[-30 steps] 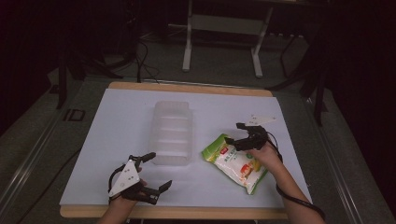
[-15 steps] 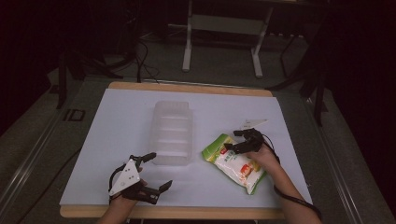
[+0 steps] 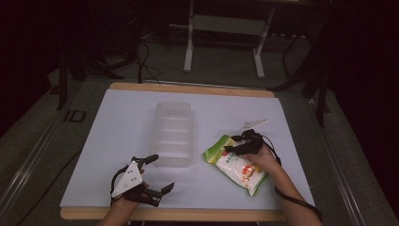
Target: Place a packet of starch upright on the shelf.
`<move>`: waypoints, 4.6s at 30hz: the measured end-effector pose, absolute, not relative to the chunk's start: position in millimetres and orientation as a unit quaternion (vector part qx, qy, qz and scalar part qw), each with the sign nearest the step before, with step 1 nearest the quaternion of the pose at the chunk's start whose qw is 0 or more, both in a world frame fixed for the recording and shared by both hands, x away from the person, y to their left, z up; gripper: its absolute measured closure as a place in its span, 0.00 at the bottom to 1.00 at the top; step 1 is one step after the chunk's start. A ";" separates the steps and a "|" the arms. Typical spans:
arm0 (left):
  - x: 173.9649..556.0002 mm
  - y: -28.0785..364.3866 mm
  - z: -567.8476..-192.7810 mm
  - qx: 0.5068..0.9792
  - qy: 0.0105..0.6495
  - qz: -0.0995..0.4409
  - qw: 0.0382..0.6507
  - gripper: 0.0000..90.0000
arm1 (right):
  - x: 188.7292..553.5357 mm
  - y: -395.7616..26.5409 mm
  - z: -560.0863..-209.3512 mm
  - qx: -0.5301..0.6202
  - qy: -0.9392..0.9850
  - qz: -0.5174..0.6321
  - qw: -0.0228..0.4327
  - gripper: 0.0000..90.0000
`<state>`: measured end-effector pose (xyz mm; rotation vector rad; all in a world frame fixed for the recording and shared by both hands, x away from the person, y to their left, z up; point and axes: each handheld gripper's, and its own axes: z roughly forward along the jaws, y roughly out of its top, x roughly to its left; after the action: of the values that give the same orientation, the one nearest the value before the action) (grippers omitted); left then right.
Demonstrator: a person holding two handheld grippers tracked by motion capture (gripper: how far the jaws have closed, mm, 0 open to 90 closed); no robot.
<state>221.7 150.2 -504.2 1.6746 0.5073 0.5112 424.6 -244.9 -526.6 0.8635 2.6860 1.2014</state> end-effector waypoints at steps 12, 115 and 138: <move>221.2 147.6 -503.8 0.728 0.217 0.222 0.611 0.00 | 425.1 -243.1 -527.5 0.300 0.882 0.363 0.025 0.65; 261.2 44.0 -435.5 0.713 0.189 0.124 0.663 0.00 | 291.1 -231.4 -343.4 0.188 0.739 0.626 0.162 0.95; 277.8 50.5 -428.4 0.714 0.174 0.146 0.663 0.91 | 285.7 -219.7 -351.0 0.169 0.747 0.622 0.162 0.95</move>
<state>277.8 50.5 -428.4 1.6133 0.3926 0.3290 285.7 -219.7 -351.0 0.4829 2.1326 1.7739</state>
